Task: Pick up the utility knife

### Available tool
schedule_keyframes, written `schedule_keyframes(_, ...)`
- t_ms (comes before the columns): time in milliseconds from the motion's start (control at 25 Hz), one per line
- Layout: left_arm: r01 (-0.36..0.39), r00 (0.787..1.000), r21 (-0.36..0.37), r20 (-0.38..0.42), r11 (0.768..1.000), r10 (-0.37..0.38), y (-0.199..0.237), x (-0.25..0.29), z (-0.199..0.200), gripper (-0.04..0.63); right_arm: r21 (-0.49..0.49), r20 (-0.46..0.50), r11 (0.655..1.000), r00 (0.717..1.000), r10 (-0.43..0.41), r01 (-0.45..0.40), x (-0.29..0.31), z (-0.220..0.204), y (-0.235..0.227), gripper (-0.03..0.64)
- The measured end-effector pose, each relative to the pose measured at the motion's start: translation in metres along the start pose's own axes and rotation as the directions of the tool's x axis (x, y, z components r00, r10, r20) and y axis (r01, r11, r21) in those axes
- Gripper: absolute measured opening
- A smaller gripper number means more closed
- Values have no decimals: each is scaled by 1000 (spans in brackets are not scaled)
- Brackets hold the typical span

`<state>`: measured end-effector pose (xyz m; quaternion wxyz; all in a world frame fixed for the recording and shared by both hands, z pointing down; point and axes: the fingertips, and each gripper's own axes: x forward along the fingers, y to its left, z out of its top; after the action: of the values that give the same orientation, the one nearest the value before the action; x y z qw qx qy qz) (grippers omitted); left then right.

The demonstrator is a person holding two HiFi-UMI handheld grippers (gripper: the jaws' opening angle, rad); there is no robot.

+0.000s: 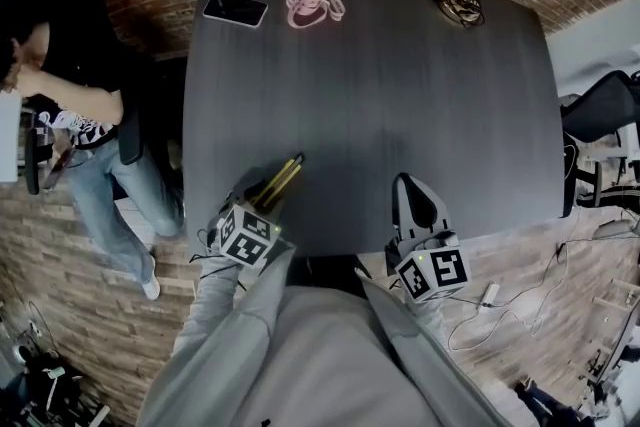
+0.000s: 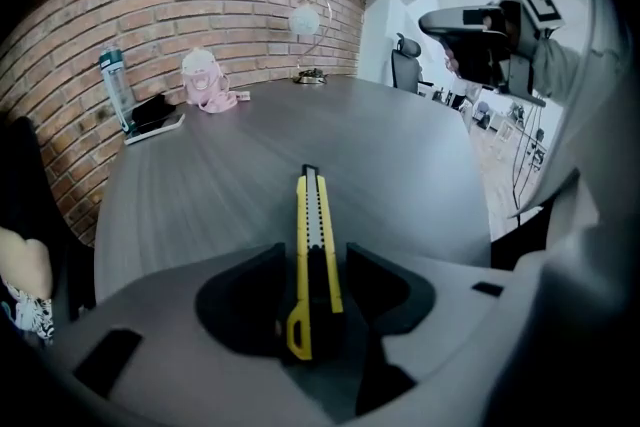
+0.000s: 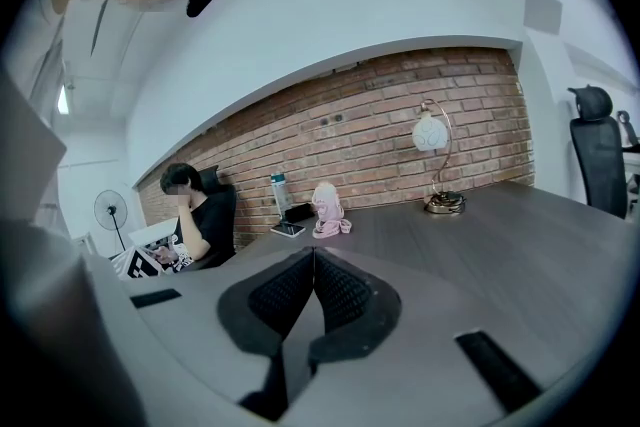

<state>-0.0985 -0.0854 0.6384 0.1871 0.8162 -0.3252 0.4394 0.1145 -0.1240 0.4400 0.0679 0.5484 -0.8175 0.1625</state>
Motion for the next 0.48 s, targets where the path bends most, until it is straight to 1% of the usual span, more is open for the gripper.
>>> schedule_keyframes(240,15,1000,-18,-5,1000,-15,1,1,0,184,2,-3,1000,1000,6,-6,5,0,1,18)
schedule_keyframes(480,16,1000,-13,-7,1000,-16,2,2,0,189,-1,-9,1000,1000,14,-14,10,-1,3,18)
